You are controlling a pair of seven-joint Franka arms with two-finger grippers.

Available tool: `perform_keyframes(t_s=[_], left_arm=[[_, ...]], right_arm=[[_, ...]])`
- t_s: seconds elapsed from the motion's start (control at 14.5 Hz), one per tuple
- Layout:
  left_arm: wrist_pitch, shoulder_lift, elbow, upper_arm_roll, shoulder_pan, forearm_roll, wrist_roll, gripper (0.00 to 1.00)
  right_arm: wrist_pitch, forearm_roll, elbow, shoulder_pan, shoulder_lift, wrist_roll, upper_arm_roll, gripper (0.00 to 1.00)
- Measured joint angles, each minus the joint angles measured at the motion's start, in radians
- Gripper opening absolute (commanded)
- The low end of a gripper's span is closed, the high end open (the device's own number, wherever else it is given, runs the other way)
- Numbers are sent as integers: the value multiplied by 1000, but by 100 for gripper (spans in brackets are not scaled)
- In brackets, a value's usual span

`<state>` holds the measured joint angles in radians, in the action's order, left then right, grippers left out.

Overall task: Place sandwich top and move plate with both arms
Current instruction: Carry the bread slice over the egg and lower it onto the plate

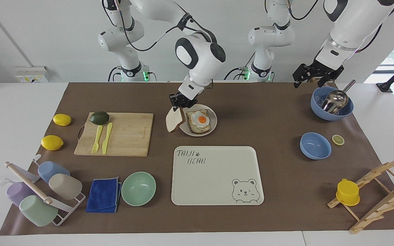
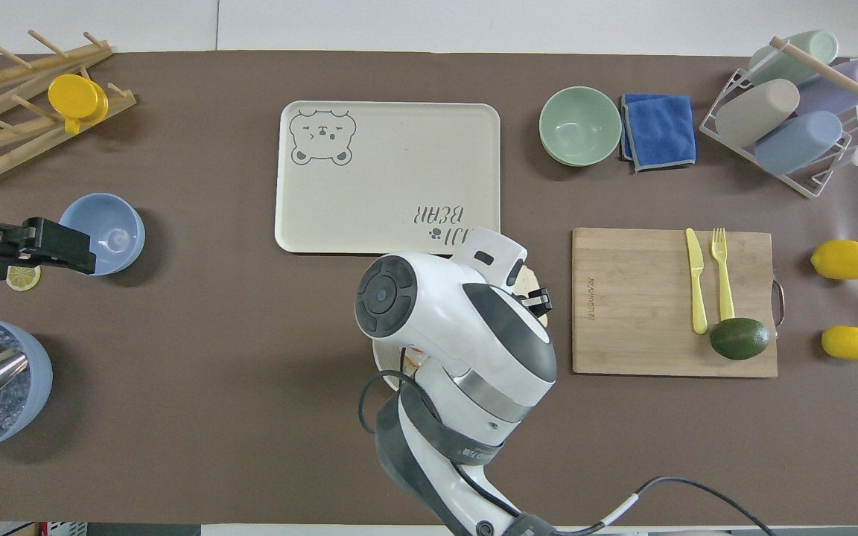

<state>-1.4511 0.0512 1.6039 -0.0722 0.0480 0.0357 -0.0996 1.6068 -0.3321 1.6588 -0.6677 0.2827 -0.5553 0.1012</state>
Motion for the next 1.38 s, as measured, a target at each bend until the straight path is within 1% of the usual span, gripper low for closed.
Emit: perform_keyframes(t_s=[0.28, 0.48, 0.69, 0.76, 0.83, 0.9, 0.97, 1.04, 1.11, 1.18, 1.38], left_arm=[[-13, 0, 3, 0, 0, 0, 0, 100], [-30, 0, 17, 2, -2, 0, 0, 100], [-51, 1, 28, 8, -5, 0, 0, 100], [-64, 3, 37, 9, -5, 0, 0, 100], [-75, 5, 48, 9, -5, 0, 0, 100], [-87, 9, 58, 9, -5, 0, 0, 100], [-93, 12, 66, 9, -9, 0, 0, 100], [-98, 14, 71, 9, -14, 0, 0, 100], [-104, 16, 75, 11, -17, 0, 0, 100], [-108, 17, 82, 12, -17, 0, 0, 100], [-124, 18, 99, 12, -17, 0, 0, 100]], right_arm=[[0, 3, -25, -8, 48, -63, 72, 0], [-1, 2, -24, -48, 98, -70, 81, 0], [1, -4, -24, -61, 122, -81, 81, 0], [8, -3, -25, -59, 123, -83, 80, 6], [26, -1, -23, -56, 125, -85, 78, 22], [55, 11, -19, -50, 129, -86, 77, 29], [86, 35, -17, -42, 134, -87, 76, 43], [108, 58, -16, -37, 138, -87, 76, 63], [123, 74, -17, -36, 140, -87, 76, 87], [134, 82, -19, -36, 139, -90, 76, 100], [180, 129, -35, -26, 123, -111, 75, 100]])
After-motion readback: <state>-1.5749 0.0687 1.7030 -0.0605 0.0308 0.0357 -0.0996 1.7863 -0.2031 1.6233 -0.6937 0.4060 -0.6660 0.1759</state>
